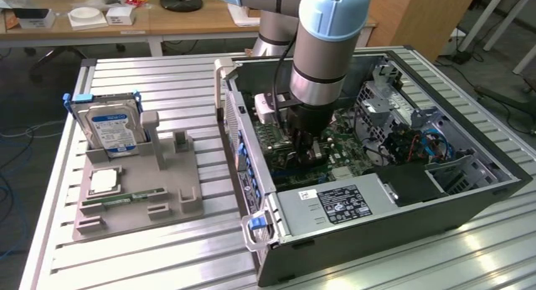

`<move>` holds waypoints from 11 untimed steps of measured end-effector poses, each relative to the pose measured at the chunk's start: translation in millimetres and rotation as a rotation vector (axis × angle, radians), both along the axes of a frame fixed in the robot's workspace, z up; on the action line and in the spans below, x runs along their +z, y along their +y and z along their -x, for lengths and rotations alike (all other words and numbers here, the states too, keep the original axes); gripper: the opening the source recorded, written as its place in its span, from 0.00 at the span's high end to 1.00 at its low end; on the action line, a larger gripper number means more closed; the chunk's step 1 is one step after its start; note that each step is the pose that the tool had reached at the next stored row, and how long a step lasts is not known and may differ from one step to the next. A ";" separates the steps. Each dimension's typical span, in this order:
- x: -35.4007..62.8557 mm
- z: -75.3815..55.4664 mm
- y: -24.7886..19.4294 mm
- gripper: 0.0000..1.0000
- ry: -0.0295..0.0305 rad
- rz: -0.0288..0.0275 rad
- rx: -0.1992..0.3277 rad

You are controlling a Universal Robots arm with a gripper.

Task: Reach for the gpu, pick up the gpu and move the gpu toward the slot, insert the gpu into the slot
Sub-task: 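Insert the gpu into the slot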

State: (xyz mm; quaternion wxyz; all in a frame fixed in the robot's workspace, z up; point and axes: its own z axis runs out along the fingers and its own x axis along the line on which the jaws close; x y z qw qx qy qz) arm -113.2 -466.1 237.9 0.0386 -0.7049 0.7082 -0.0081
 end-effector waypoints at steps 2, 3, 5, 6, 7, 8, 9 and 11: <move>0.0 0.0 0.0 0.74 0.0000 0.0000 0.000; 0.0 0.0 0.0 0.74 0.0000 0.0000 0.000; 0.0 0.0 0.0 0.74 0.0000 0.0000 0.000; 0.0 0.0 0.0 0.74 0.0000 0.0000 0.000; 0.0 0.0 0.0 0.74 0.0000 0.0000 0.000; 0.0 0.0 0.0 0.74 0.0000 0.0000 0.000; -0.1 0.0 0.0 0.74 0.0000 -0.0001 0.000; -1.6 0.0 0.0 0.74 0.0001 0.0003 0.000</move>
